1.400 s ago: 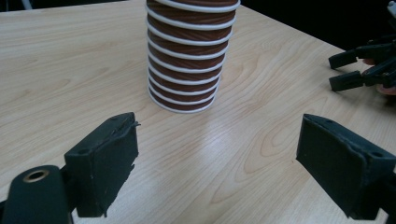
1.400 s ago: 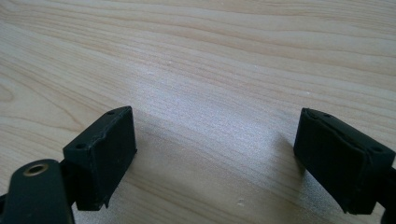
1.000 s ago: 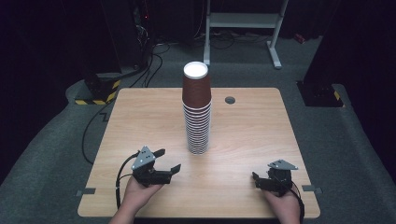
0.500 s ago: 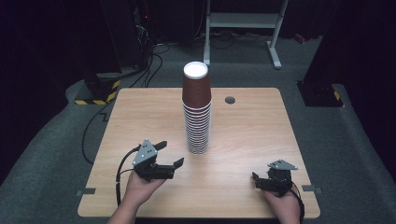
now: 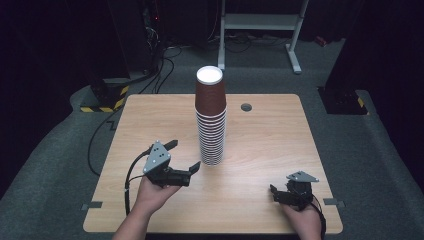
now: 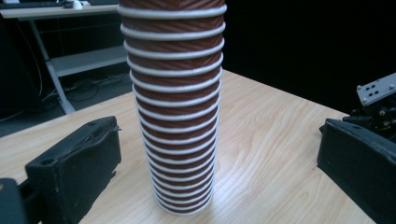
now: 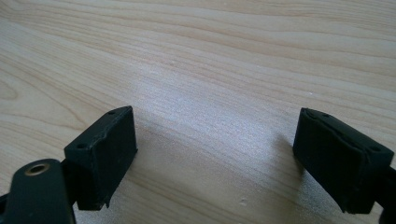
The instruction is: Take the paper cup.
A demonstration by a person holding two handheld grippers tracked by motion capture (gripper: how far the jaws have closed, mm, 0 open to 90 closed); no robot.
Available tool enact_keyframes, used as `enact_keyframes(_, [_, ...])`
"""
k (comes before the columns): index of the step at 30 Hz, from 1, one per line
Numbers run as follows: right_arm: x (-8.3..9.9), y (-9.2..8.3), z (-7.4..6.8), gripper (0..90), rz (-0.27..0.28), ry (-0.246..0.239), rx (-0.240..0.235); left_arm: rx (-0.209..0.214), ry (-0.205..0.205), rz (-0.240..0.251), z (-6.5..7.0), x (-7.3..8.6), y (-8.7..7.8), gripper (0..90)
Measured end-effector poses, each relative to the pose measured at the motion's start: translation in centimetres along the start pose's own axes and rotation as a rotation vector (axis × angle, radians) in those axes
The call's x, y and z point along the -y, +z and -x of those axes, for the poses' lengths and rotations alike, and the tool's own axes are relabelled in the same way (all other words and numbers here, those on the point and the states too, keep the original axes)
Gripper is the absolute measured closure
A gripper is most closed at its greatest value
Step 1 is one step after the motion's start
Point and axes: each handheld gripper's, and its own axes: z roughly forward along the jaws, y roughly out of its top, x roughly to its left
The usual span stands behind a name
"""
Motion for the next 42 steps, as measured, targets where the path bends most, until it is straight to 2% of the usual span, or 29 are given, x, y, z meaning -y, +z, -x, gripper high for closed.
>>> enact_keyframes(4, [0.0, 0.0, 0.0, 13.0, 0.0, 0.0, 0.0, -0.009, 0.023, 0.019, 0.2, -1.0, -0.1, 0.0])
enact_keyframes(8, [0.0, 0.0, 0.0, 13.0, 0.0, 0.0, -0.001, -0.007, 0.029, 0.034, 0.2, -1.7, -0.1, 0.0])
enact_keyframes(27, [0.0, 0.0, 0.0, 13.1, 0.0, 0.0, -0.001, 0.002, -0.001, 0.12, -0.5, -4.7, 0.2, 0.0])
enact_keyframes(37, [0.0, 0.0, 0.0, 13.0, 0.0, -0.001, -0.003, 0.019, -0.002, 0.135, -0.5, -6.2, 1.0, 0.1])
enact_keyframes(42, [0.0, 0.0, 0.0, 13.1, 0.0, -0.002, -0.003, -0.006, 0.007, 0.128, -0.6, -6.7, 1.5, 0.1])
